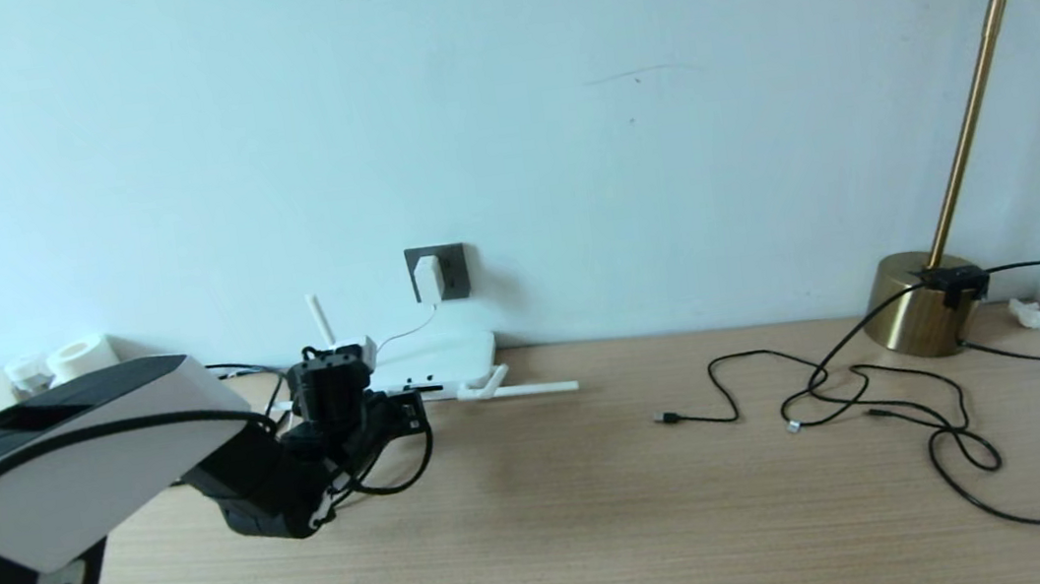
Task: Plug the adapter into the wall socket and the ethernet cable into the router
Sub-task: Plug cable into router interface
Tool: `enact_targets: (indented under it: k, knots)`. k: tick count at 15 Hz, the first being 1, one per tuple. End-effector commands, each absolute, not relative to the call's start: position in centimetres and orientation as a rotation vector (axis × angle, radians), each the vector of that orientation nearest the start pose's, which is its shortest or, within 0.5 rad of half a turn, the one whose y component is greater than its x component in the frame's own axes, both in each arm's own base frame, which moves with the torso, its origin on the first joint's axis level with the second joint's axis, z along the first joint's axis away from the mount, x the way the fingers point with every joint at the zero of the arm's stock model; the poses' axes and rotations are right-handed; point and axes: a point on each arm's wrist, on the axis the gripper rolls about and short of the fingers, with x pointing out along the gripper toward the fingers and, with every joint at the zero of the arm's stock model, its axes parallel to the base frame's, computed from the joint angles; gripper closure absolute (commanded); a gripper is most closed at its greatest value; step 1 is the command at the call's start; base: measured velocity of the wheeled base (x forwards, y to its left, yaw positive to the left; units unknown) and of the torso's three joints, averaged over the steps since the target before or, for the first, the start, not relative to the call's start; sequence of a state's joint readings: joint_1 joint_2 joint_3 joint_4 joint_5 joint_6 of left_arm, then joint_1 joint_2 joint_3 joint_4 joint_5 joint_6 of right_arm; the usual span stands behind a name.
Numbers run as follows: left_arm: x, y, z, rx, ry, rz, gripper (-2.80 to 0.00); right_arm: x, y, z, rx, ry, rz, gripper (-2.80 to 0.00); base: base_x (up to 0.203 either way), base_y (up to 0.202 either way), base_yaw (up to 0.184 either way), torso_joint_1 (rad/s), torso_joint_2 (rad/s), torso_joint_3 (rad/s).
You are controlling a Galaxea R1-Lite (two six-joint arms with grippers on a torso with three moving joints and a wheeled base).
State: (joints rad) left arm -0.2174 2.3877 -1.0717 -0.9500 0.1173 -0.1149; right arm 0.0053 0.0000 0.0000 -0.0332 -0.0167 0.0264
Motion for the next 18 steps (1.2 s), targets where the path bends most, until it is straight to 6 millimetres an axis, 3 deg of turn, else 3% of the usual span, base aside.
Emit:
enact_targets:
  k: [1, 18]
  knots:
    - [42.20, -9.07, 1.61, -0.053, 0.370, -0.077, 0.00, -2.20, -0.05, 7.60, 0.026, -0.023, -0.010, -2.80, 0.000, 0.000, 0.000, 0.000, 0.00, 0.000]
    - [42.16, -9.06, 1.02, -0.050, 0.385, -0.076, 0.00, -2.20, -0.05, 7.60, 0.026, -0.023, -0.011, -2.80, 0.000, 0.000, 0.000, 0.000, 0.00, 0.000]
